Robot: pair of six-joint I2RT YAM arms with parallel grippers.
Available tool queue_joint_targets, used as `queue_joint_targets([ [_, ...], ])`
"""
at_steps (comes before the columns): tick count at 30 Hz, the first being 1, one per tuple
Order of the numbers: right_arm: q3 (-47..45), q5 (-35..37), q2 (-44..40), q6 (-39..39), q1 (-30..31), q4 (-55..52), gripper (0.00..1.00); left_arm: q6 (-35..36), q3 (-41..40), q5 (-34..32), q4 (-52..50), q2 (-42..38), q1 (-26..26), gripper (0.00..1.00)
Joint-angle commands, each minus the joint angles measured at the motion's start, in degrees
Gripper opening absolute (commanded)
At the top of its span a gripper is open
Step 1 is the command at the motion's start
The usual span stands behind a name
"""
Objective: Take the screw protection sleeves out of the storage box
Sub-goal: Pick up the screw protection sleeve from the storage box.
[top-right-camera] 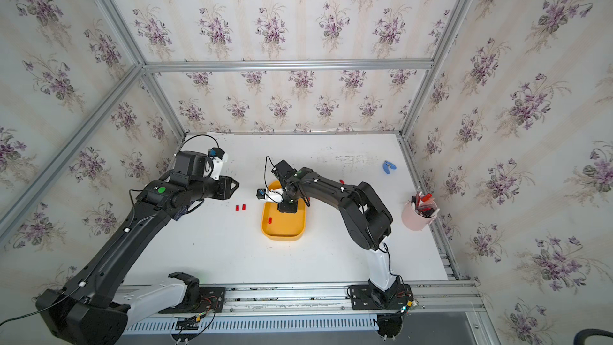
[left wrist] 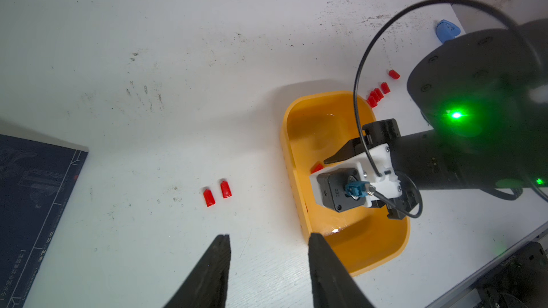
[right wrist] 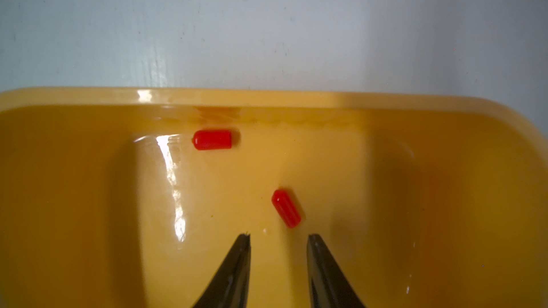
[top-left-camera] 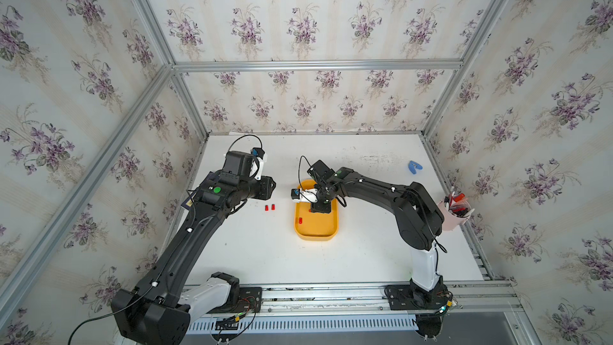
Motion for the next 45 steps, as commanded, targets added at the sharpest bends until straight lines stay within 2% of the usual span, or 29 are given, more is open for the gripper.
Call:
queue_joint_targets([
  [1,0.72,0.87,0.95,-1.62,0.08,0.43,0.38,0.8,-0.13,0.54,0.49,-0.04,0.31,0.48],
  [19,0.65,1.78,4.18,-1.49,0.2,2.9,0.36,1.46,-0.73,1.25,0.5,-0.17,2.33,0.48],
  [31,-2.5,1.8,4.27,0.1,0.85,6.23,0.29,1.64,-0.71,1.36,0.05,-0.32,2.87,0.48],
  [41,-3.51,3.73,3.54,3.51,1.12,8.85,0.14,1.63,-0.84,1.29,-0.04,-0.26,3.03,0.47],
  [45,-3.77,4.59,2.35,6.38,1.11,10.86,0.12,1.64,-0.87,1.34,0.19,-0.23,3.05,0.47],
])
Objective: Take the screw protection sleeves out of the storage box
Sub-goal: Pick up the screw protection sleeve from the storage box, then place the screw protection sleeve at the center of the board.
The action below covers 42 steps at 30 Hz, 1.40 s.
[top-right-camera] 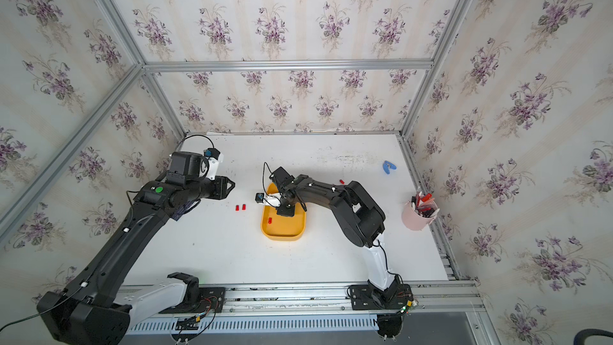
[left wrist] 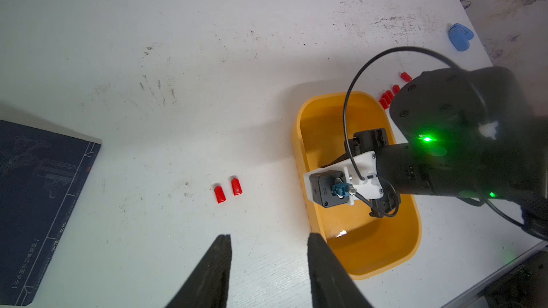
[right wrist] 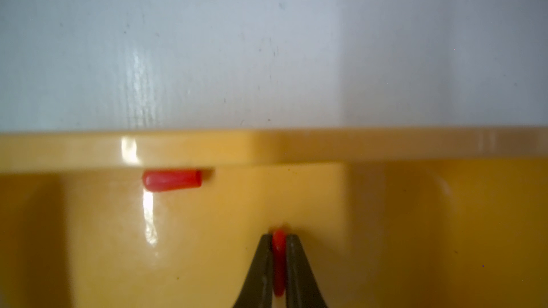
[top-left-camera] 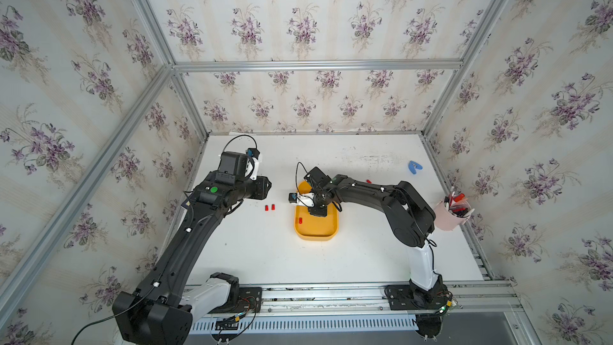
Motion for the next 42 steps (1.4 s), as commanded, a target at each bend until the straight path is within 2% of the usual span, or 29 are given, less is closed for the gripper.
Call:
queue_joint_targets([
  [1,-0.08,2.04,-1.09,4.29,-0.11,2.36,0.12,0.59,-0.01,0.44,0.22,0.1,0.05,0.47],
  [12,1.8,3.96,-6.46,19.63,-2.28,4.94,0.1,0.33,0.15,0.48,0.02,0.5,0.14,0.47],
  [17,1.41,4.97,-11.34,29.16,-5.47,4.86,0.1,0.25,-0.01,0.52,-0.07,0.64,0.18,0.47],
  [21,-2.63,4.97,-17.08,35.78,-9.01,6.43,0.1,0.24,-0.04,0.57,-0.05,1.07,0.14,0.47],
  [25,-7.63,5.54,-21.72,38.58,-12.04,7.67,0.11,0.07,0.14,0.86,-0.06,1.21,0.14,0.47],
  [32,-13.12,5.32,-24.17,42.31,-17.61,8.24,0.12,-0.41,-0.02,0.88,-0.15,1.5,0.14,0.47],
  [42,-18.36,3.9,-23.12,45.99,-18.33,9.65,0.12,-1.18,-0.28,0.46,-0.69,1.58,0.14,0.47],
])
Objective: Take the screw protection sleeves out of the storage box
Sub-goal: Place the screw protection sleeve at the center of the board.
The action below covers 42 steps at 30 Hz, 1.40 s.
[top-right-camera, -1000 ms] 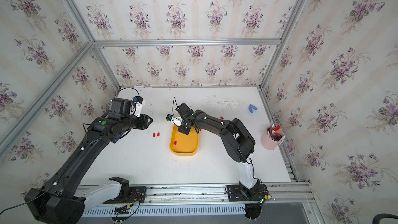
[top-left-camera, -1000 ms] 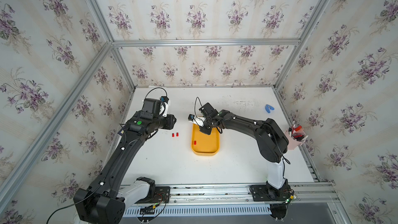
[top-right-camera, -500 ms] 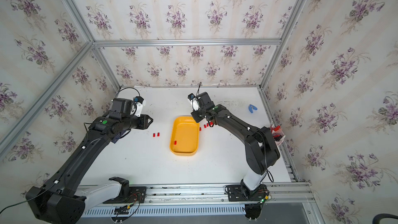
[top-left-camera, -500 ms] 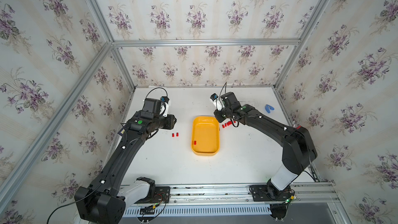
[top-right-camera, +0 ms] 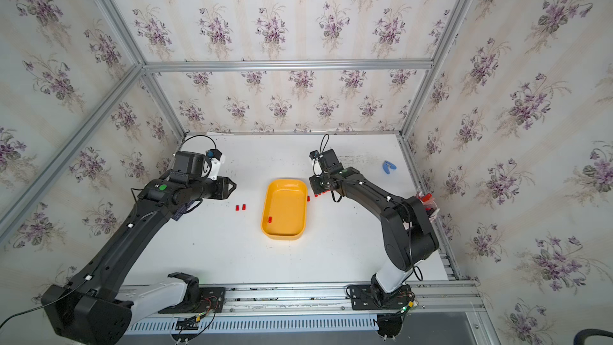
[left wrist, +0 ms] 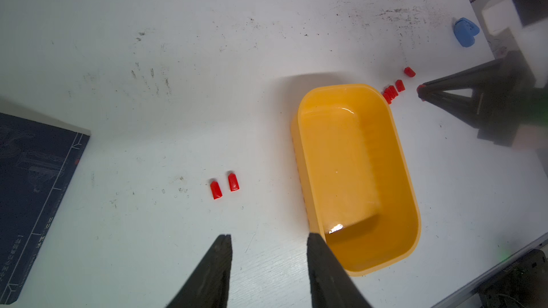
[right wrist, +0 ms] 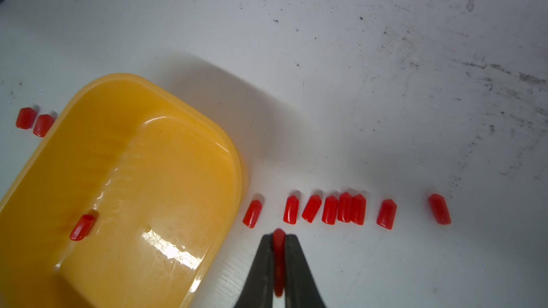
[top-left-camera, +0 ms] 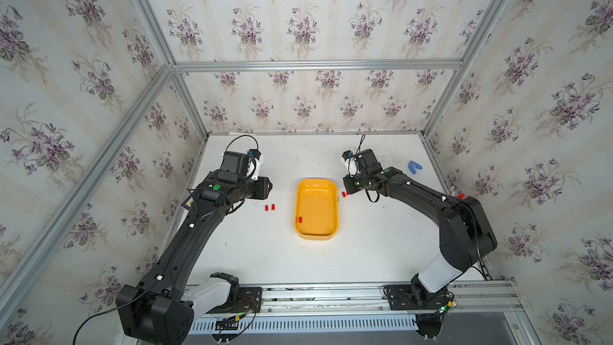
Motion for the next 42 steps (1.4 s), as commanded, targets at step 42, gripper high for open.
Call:
queue_joint_targets([
  [42,-6.66,0.37,8.6,4.58,1.39,6.97,0.23,-0.1,-0.86,-0.05,-0.15,0.64,0.05,0.44],
])
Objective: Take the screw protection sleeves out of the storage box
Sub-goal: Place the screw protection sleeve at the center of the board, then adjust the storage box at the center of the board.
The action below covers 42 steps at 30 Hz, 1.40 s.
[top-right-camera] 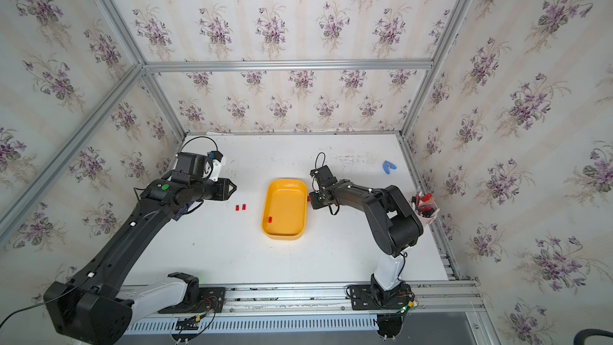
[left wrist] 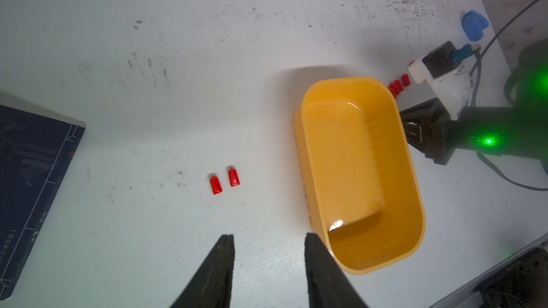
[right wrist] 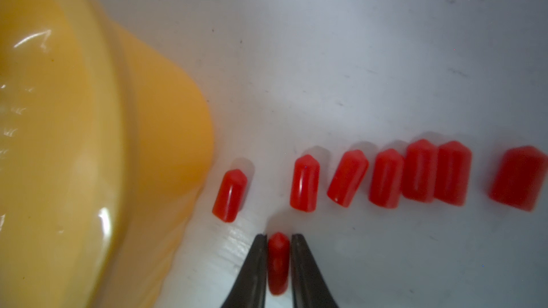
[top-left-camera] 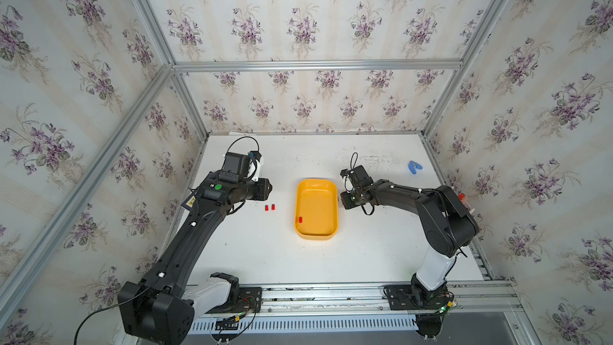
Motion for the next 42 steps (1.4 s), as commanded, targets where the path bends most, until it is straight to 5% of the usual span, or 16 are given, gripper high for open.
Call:
queue_joint_targets([
  [1,0.4,1.09,-0.08,-0.45,0.02,0.33,0.23,0.2,0.08,0.04,-0.28,0.12,0.05,0.44],
  [22,1.18,2.66,-11.81,-0.26,0.02,-5.41,0.26,-0.07,0.25,0.93,-0.48,-0.25,0.05,0.44],
  [29,4.62,0.04,-18.42,4.93,0.54,-9.46,0.26,-1.89,-2.35,6.32,1.76,-0.45,-0.16,0.45],
  [42,11.08,-10.76,-11.74,24.85,17.21,-14.3,0.31,-8.76,-9.9,8.61,6.66,0.61,-5.2,0.44],
])
